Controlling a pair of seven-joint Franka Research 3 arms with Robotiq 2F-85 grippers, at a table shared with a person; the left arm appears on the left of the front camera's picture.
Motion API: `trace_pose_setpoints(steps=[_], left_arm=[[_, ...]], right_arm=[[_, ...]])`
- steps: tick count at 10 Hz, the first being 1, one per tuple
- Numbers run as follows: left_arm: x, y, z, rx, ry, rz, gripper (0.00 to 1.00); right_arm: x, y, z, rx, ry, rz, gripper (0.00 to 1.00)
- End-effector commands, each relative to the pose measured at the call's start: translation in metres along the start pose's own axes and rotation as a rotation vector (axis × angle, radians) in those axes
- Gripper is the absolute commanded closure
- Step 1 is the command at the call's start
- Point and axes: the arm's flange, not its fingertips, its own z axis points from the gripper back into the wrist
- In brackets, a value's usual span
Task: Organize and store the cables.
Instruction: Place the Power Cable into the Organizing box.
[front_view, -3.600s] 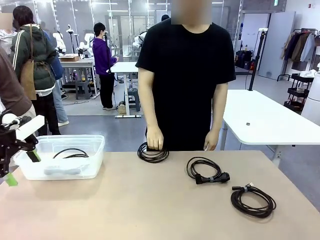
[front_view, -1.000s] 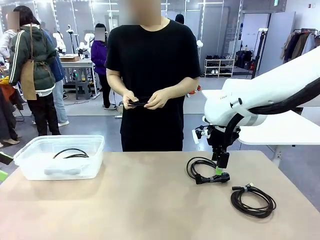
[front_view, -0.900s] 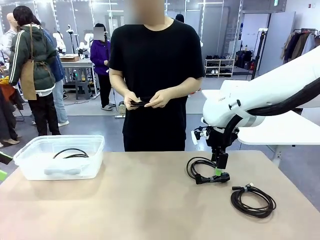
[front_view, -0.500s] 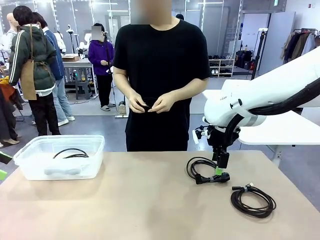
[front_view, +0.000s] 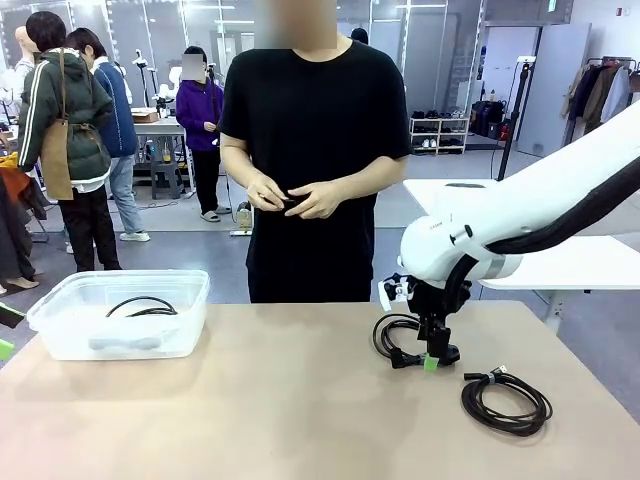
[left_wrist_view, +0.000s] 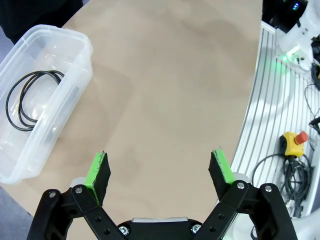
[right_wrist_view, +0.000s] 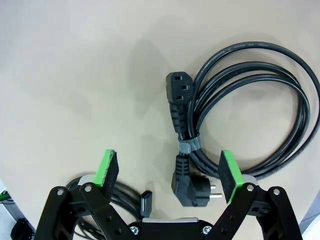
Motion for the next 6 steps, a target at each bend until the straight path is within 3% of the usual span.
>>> trace_pose_setpoints(steps=[1,6], left_arm=[[0.0038,-0.0021,0.0013,-0.001,-0.01,0.016,0.0],[0.0038,-0.0021,0.0013,-0.001,-0.01,0.016,0.0]], right_arm=[[-0.0009,0.0008,-0.0115,-0.034,0.032,-0.011,0.0],[-0.0035,-0.0028,-0.0209,-0.04,0.016,-0.005,0.0]])
